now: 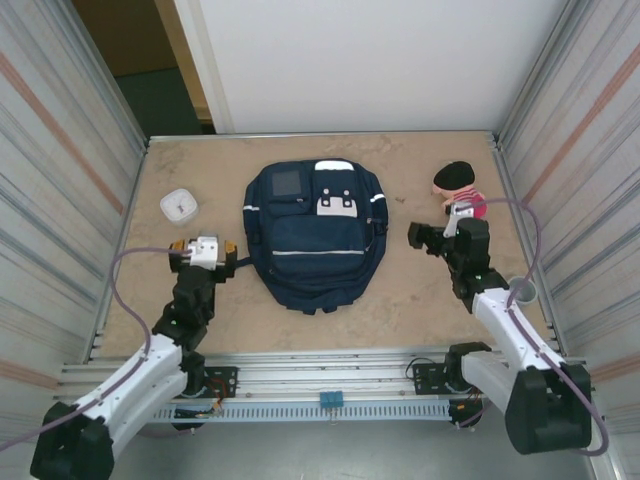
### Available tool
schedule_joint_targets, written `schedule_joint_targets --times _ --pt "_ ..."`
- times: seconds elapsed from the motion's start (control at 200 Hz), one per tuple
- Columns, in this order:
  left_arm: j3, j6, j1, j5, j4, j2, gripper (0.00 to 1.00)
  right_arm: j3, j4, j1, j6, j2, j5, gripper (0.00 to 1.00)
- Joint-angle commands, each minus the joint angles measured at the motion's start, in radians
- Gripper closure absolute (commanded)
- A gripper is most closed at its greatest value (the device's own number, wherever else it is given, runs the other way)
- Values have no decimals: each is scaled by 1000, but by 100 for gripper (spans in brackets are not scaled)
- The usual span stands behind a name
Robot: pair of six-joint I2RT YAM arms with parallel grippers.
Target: Pack the student bag
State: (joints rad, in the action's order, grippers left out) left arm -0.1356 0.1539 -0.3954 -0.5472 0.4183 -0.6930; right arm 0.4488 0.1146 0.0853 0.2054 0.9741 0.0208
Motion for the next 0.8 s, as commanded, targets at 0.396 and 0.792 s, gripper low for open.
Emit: schedule_joint_targets --times 0.396,0.792 --pt "-85 44 232 331 891 -908 1 -117 766 -110 -189 505 89 1" --pt "-244 -141 366 412 428 -816 1 -24 649 -132 -121 563 -4 1"
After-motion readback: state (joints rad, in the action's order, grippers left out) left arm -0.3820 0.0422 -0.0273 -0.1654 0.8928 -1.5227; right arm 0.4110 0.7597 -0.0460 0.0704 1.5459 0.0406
